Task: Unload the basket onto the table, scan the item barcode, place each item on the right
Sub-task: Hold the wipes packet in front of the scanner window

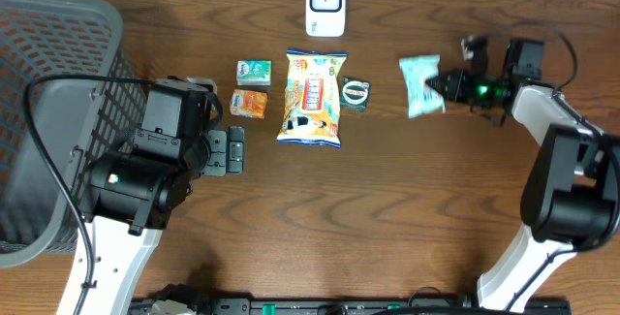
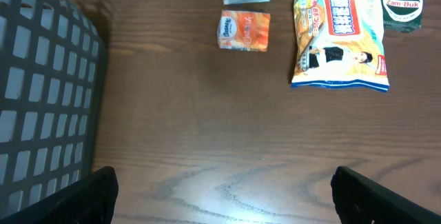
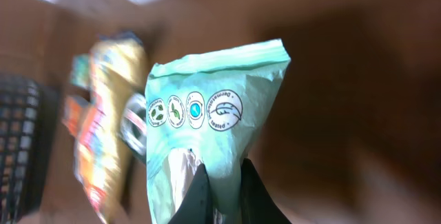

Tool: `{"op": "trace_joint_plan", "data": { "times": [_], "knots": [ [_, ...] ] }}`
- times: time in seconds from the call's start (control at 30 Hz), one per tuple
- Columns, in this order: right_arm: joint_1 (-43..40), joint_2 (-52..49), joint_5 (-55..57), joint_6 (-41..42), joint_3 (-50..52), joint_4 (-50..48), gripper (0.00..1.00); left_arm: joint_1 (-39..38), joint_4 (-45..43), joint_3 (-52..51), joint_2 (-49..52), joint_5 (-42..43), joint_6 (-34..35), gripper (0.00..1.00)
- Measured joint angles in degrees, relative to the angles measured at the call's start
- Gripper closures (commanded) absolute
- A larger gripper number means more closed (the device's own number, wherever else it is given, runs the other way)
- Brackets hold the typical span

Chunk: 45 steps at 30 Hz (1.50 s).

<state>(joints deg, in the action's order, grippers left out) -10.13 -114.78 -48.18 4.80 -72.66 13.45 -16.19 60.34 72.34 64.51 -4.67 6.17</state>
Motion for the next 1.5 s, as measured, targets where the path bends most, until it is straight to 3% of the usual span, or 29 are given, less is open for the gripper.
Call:
{"op": "trace_joint_plan", "data": {
  "times": [0.33,0.43,0.67,1.07,1.27,1.5],
  "knots": [
    [10.84,3.10,5.62,16.83,-1.16,-27.50,0.99,0.00,-0.04,0.00,0.00,0.00,0.00,0.02],
    [14.45,3.10,9.33,18.78,-1.73,-30.73,0.99,0.00,-0.02,0.00,0.00,0.00,0.00,0.02],
    [19.65,-0.37,16.20,20.98,-11.82,-30.25,0.99,0.00,-0.02,0.00,0.00,0.00,0.00,0.02],
    [22.91,-23.26,16.85,25.79,-43.93,-17.09,0.99,0.00,-0.02,0.00,0.00,0.00,0.00,0.02],
    [23.89,-29.88,15.72,28.61,-45.70,-15.17,0.99,0.00,-0.02,0.00,0.00,0.00,0.00,0.02],
    [23.96,-30.29,17.27,28.20,-46.34,-14.32,0.99,0.00,-0.02,0.00,0.00,0.00,0.00,0.02]
  ]
}}
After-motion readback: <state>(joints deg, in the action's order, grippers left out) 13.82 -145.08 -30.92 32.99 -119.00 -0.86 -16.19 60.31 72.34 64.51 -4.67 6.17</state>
